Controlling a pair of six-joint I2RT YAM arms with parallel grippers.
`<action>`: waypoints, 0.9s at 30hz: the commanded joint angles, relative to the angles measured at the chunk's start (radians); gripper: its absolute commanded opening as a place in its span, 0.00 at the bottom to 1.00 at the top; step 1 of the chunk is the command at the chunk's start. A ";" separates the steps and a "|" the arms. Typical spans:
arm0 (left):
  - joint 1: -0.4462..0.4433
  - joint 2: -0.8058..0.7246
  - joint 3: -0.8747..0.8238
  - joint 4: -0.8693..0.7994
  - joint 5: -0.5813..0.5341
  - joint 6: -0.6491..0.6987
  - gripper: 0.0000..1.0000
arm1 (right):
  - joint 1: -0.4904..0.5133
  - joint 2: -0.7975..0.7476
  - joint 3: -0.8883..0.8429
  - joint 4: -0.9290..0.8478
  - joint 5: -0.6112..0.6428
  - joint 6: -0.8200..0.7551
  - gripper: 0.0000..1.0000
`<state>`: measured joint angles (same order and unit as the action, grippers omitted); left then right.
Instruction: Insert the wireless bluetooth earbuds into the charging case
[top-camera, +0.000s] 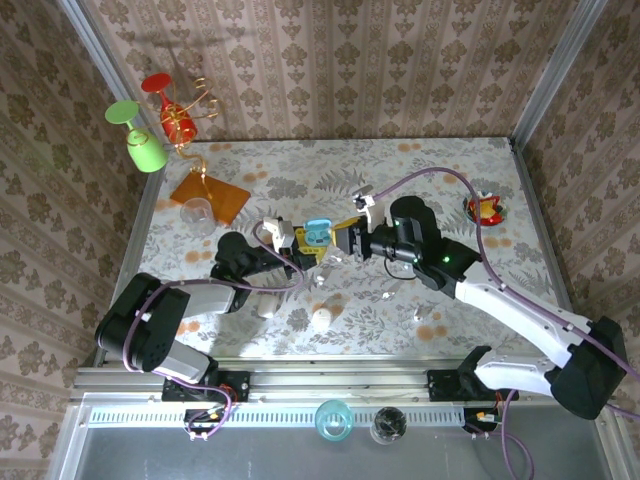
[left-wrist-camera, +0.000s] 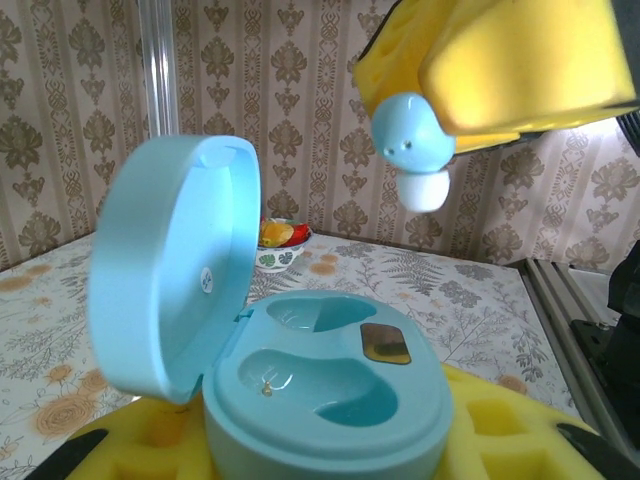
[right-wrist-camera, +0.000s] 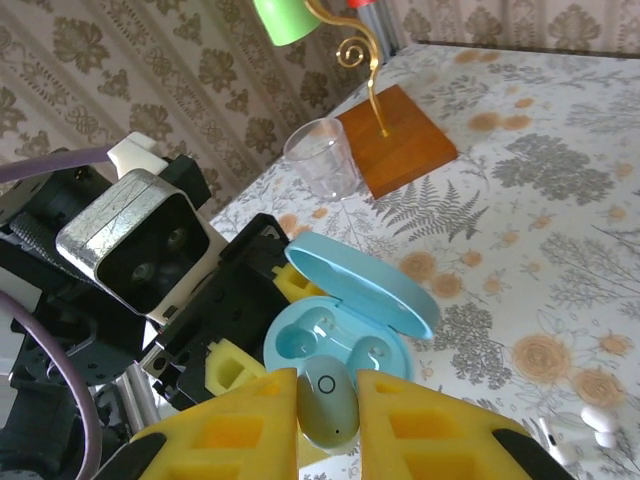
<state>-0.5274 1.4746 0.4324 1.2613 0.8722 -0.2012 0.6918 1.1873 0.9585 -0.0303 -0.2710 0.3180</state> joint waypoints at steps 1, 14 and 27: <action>0.009 -0.009 0.028 0.027 0.037 -0.005 0.28 | 0.010 0.038 0.047 0.029 -0.035 -0.029 0.20; 0.009 -0.038 0.012 0.027 0.022 -0.004 0.28 | 0.012 0.093 0.038 0.008 -0.025 -0.069 0.20; 0.010 -0.042 0.008 0.027 0.009 -0.006 0.28 | 0.012 0.055 0.014 0.025 0.022 -0.058 0.39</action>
<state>-0.5217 1.4612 0.4328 1.2587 0.8783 -0.2016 0.6987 1.2888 0.9844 -0.0257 -0.2810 0.2630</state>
